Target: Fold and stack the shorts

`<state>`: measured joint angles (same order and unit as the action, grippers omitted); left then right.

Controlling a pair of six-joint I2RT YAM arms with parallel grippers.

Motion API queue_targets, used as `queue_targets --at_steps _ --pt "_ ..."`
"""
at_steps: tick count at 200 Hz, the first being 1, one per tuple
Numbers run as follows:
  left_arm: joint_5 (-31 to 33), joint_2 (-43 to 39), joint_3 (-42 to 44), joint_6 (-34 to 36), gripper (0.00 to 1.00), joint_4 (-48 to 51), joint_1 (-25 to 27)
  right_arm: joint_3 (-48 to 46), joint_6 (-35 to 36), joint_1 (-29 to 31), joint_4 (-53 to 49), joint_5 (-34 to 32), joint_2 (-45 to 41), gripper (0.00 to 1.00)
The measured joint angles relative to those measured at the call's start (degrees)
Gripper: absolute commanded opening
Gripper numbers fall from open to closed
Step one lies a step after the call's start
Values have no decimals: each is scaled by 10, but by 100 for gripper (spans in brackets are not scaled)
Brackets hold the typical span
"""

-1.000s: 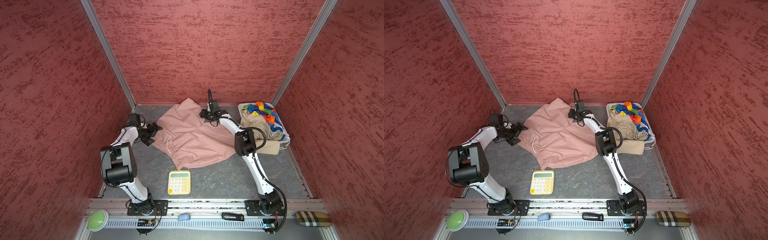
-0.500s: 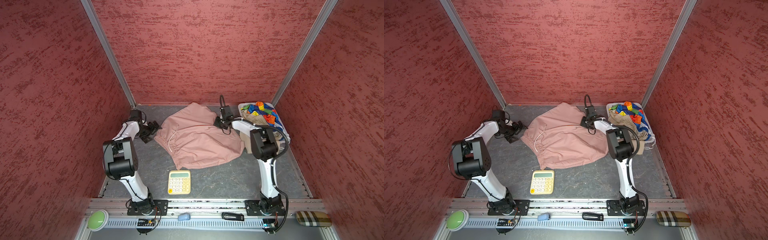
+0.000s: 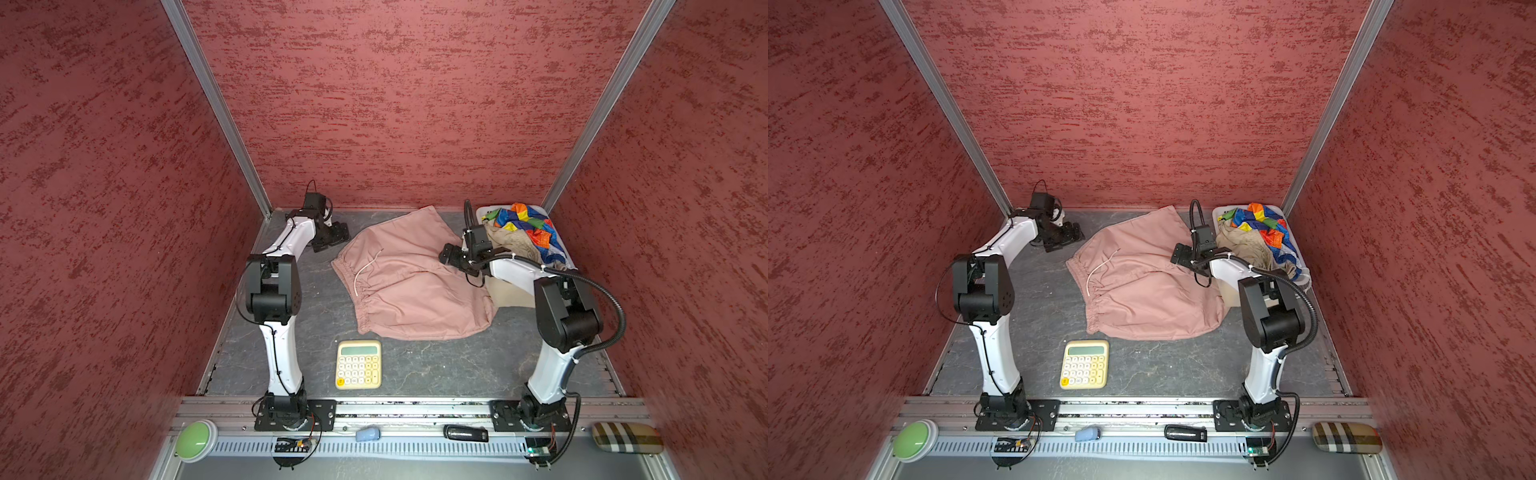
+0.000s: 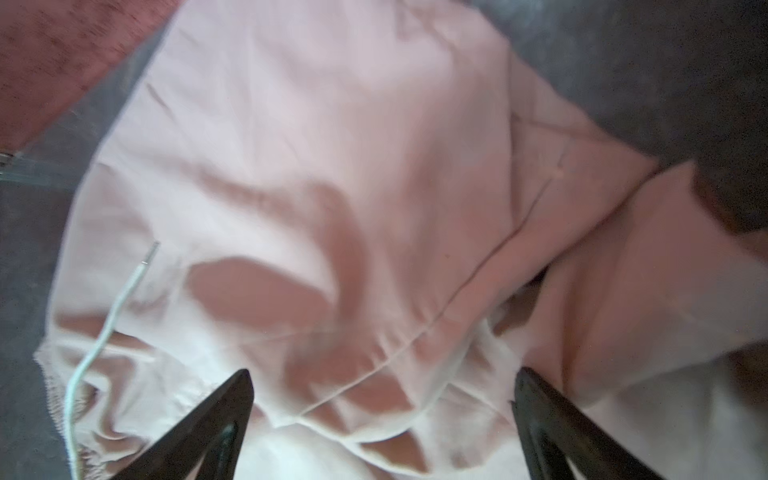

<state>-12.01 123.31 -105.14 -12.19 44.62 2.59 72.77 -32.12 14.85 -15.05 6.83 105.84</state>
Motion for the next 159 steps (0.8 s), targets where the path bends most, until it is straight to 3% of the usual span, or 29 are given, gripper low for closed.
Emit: queue_targets --at_steps 49,92,119,159 --pt "46 68 -37 45 77 43 11 117 11 -34 -13 13 10 99" --pt "57 82 -41 56 66 64 18 224 7 -45 -23 43 101 99" --pt "59 76 -15 62 50 65 24 279 0 -46 -38 55 163 99" --pt "64 77 -9 79 10 74 29 374 -11 -46 -47 68 254 99"
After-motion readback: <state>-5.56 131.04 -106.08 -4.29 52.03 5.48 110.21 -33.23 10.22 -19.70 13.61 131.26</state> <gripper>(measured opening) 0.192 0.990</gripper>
